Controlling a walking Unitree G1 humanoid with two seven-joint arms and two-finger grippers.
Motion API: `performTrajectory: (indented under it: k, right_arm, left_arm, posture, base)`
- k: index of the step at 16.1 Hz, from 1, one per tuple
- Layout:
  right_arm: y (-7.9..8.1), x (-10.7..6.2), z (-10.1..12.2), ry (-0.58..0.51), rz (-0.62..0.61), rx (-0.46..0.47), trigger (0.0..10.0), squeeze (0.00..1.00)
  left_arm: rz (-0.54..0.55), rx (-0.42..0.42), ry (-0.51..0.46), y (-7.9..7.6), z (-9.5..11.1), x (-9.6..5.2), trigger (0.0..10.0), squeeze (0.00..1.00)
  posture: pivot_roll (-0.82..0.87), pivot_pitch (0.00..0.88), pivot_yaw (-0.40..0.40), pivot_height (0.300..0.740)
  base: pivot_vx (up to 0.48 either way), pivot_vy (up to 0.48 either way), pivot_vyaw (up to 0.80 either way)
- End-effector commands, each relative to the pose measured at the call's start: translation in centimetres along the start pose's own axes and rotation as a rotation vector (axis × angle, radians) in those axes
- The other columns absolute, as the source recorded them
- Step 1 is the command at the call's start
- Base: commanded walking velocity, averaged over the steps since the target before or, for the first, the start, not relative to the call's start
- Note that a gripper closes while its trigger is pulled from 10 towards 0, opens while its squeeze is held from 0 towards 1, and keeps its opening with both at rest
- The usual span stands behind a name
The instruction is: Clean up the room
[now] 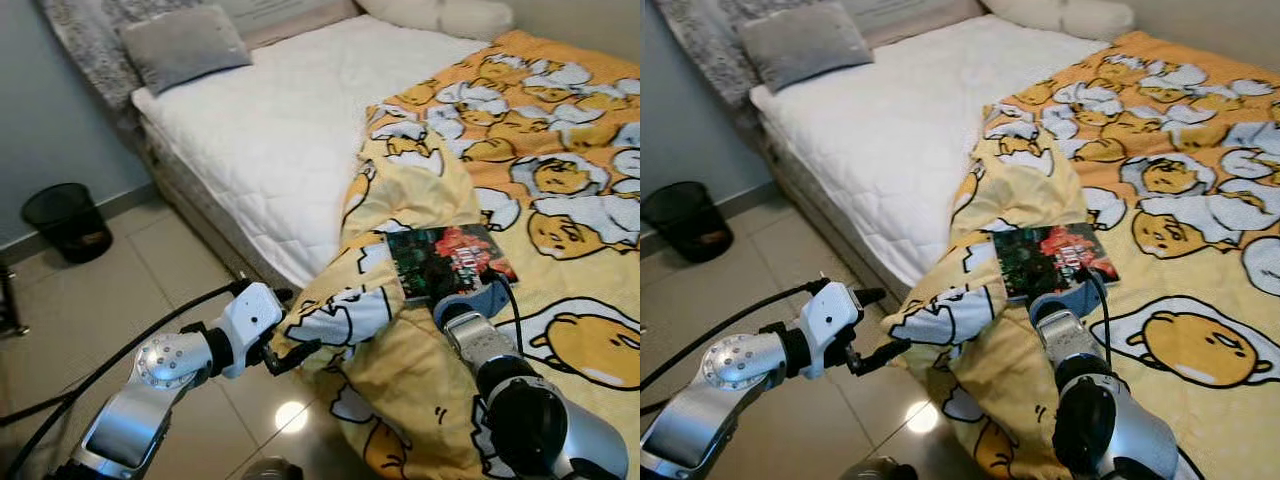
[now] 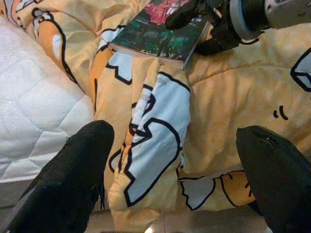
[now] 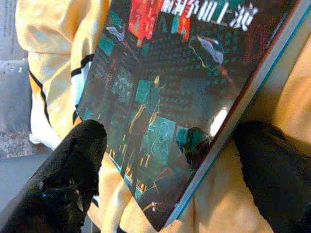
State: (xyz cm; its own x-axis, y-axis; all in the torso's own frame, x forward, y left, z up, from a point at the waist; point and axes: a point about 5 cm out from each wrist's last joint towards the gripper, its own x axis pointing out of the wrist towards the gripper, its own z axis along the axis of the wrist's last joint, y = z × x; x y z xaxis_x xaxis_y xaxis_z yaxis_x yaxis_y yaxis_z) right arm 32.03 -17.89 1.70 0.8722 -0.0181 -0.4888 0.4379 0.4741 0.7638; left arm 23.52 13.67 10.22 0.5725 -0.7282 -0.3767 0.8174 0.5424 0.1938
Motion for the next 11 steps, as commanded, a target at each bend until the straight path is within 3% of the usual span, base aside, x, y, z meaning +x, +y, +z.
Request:
performTrajectory:
  k: [1, 6, 9, 11]
  right_arm:
    - [0.1, 0.0, -0.4, -0.001, -0.015, 0.033, 10.0, 0.00]
    - [1.5, 0.3, 0.4, -0.069, 0.049, 0.115, 10.0, 0.00]
    - [3.1, 0.5, 2.0, -0.142, 0.127, 0.196, 10.0, 0.00]
    - [3.5, 0.5, 2.5, -0.160, 0.151, 0.217, 10.0, 0.00]
  left_arm:
    - [0.007, 0.011, 0.014, -0.2, 0.2, -0.2, 10.0, 0.95]
    - [0.017, 0.026, -0.046, -0.4, 4.2, 0.9, 10.0, 0.95]
    - [0.022, 0.040, -0.093, -0.9, 8.7, 2.0, 10.0, 0.95]
    - [0.025, 0.036, -0.096, -1.1, 9.3, 2.2, 10.0, 0.95]
  posture:
    - [0.26, 0.062, 0.114, 0.740]
    - [0.27, 0.088, 0.111, 0.740]
    - [0.28, 0.084, 0.087, 0.740]
    - [0.28, 0.083, 0.082, 0.740]
  base:
    - [0.000, 0.000, 0.00]
    - [0.000, 0.000, 0.00]
    - [0.000, 0.000, 0.00]
    - [0.000, 0.000, 0.00]
